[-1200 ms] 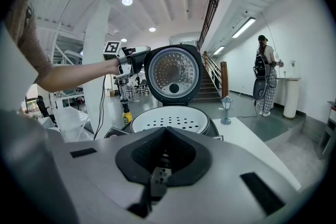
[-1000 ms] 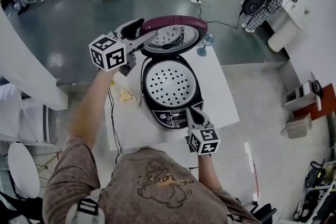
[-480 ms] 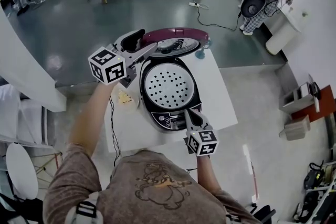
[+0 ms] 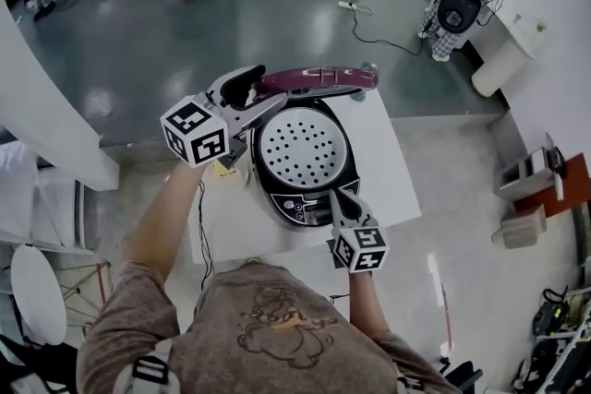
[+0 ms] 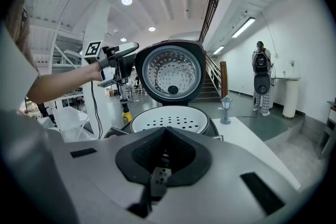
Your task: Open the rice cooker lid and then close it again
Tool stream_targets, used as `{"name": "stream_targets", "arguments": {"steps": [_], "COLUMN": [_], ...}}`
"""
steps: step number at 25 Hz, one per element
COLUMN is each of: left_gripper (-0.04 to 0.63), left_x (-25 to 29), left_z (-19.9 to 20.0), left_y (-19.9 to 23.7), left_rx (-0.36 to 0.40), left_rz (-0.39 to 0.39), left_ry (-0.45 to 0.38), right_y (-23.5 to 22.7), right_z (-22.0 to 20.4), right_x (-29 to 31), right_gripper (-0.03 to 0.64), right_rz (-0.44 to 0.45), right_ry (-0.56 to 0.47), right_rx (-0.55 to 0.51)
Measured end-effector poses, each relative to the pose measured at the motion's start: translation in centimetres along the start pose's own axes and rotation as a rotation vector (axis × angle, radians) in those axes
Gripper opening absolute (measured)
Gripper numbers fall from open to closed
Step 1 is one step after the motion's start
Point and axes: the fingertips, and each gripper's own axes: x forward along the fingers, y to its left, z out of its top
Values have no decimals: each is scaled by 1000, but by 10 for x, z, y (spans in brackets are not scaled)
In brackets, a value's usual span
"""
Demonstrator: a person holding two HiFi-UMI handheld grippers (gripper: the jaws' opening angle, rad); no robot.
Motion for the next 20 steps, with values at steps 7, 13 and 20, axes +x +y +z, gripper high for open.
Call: {"name": "stream_targets", "arguments": {"steps": [7, 13, 20], "left_gripper": [299, 298, 298], "left_x": [-8, -15, -22], "left_z": [-12, -23, -35], "left_y": [-18, -32, -45], "left_rx": [-12, -32, -52], "left_rz": [-5, -4, -5], "left_ry": [14, 32, 42], "right_y": [0, 0, 0], "right_z": [0, -1, 0], "right_x": [0, 0, -1], "right_gripper": [5, 5, 5], "right_rz": [-2, -2, 3], "right_ry": [1, 0, 2], "right_rx": [0, 0, 2]}}
